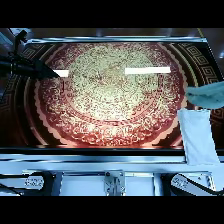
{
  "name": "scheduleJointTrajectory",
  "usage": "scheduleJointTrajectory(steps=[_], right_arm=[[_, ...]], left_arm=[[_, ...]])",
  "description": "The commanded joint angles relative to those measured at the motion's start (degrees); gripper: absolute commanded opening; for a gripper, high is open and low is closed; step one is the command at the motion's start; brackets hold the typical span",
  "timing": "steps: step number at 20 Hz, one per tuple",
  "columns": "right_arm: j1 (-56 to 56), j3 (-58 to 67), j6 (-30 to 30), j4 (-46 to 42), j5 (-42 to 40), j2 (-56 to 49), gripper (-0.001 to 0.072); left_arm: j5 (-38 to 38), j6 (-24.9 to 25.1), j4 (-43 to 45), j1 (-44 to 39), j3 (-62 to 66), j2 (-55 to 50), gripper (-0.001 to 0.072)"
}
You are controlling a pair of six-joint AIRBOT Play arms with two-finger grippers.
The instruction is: Fold the shirts.
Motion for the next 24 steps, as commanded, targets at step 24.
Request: scheduleJointTrajectory(steps=[24], right_arm=[[0.0,-26.6,11.6,-31.6,30.4,0.0,0.0214]], left_arm=[[1.4,0.2,0.0,0.0,0.0,-0.1,0.0035]])
